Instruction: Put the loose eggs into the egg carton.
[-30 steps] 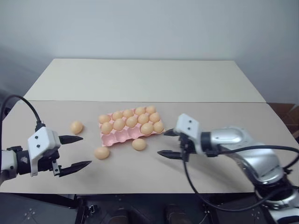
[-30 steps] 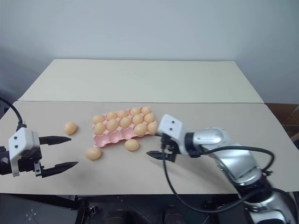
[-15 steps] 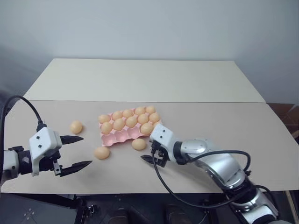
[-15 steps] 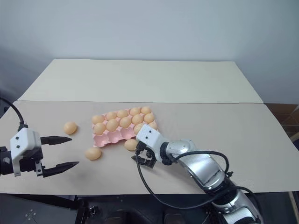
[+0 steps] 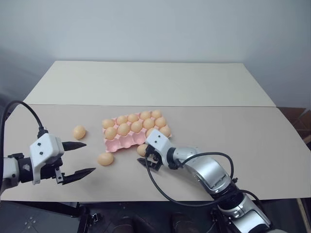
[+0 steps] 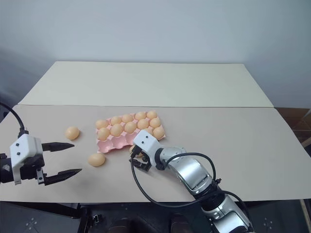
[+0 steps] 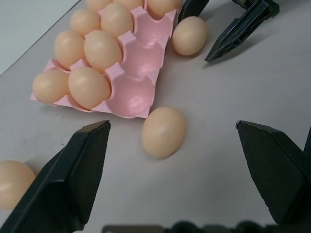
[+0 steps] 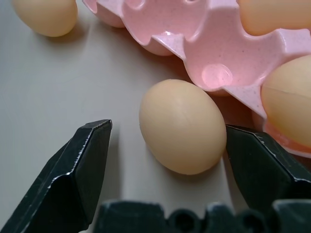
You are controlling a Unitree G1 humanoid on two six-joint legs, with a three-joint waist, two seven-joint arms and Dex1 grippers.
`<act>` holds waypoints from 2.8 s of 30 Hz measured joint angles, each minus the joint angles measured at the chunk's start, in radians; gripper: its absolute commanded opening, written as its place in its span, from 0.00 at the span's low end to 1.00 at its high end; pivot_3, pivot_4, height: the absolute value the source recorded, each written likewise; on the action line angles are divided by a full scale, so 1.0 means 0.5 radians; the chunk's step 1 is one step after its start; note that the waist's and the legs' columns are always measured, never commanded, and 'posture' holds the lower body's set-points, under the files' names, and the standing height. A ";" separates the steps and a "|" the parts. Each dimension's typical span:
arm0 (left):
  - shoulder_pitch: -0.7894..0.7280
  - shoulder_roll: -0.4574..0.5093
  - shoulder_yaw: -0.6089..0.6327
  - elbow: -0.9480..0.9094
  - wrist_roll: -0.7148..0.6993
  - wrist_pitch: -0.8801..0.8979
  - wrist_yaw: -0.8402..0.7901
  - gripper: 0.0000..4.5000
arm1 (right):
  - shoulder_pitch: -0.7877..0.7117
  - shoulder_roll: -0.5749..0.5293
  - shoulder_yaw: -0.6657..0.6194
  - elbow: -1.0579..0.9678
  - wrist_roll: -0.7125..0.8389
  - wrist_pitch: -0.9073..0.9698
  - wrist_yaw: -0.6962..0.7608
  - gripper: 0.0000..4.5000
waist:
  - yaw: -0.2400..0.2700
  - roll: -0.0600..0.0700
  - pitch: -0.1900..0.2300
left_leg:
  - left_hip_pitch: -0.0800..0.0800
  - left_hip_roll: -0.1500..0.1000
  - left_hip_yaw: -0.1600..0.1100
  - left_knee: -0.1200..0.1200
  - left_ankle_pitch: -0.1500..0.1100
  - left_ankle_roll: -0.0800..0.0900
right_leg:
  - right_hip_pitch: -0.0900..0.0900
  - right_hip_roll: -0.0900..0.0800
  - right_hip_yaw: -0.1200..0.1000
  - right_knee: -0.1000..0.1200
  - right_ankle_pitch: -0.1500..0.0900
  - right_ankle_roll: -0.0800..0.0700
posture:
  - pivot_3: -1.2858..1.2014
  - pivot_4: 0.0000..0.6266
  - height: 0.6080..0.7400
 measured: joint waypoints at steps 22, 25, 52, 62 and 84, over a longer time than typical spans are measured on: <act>0.035 -0.009 -0.002 0.004 0.010 0.003 0.024 1.00 | -0.406 -0.566 0.048 -0.607 -0.115 -0.210 0.416 0.45 | -0.030 -0.001 -0.001 | 0.003 0.000 -0.002 -0.001 0.000 0.000 | 0.002 0.001 -0.001 -0.002 0.000 0.000 | 0.52 0.24 1.00; 0.052 -0.031 -0.008 -0.017 0.007 0.006 0.040 1.00 | -0.508 -0.559 0.232 -0.335 -0.313 -0.517 0.460 0.45 | -0.035 -0.002 -0.001 | 0.002 0.000 -0.001 0.000 0.000 0.000 | 0.002 0.000 -0.001 -0.001 0.000 0.000 | 0.52 0.24 1.00; 0.193 -0.059 0.123 -0.107 0.006 0.016 0.062 1.00 | -0.673 -0.235 0.298 0.580 -0.985 -1.430 0.557 0.93 | -0.043 -0.001 -0.001 | 0.001 0.000 -0.001 0.000 0.000 0.000 | -0.001 0.000 -0.001 0.001 0.000 -0.001 | 0.52 0.24 1.00; 0.162 -0.059 0.118 -0.087 0.006 0.013 0.049 1.00 | -0.501 -0.345 0.118 0.189 -0.927 -1.386 0.753 0.93 | -0.032 -0.001 -0.001 | 0.001 0.000 -0.001 0.000 0.000 0.000 | 0.000 0.000 -0.001 0.001 0.000 -0.001 | 0.52 0.24 1.00; 0.409 -0.080 0.228 0.019 0.048 -0.053 -0.055 1.00 | 0.108 -1.140 -1.184 -0.728 0.742 -0.068 1.393 0.93 | -0.001 -0.001 -0.001 | 0.005 0.001 0.000 -0.001 0.000 0.000 | 0.006 0.000 -0.001 -0.004 0.000 -0.001 | 0.52 0.24 1.00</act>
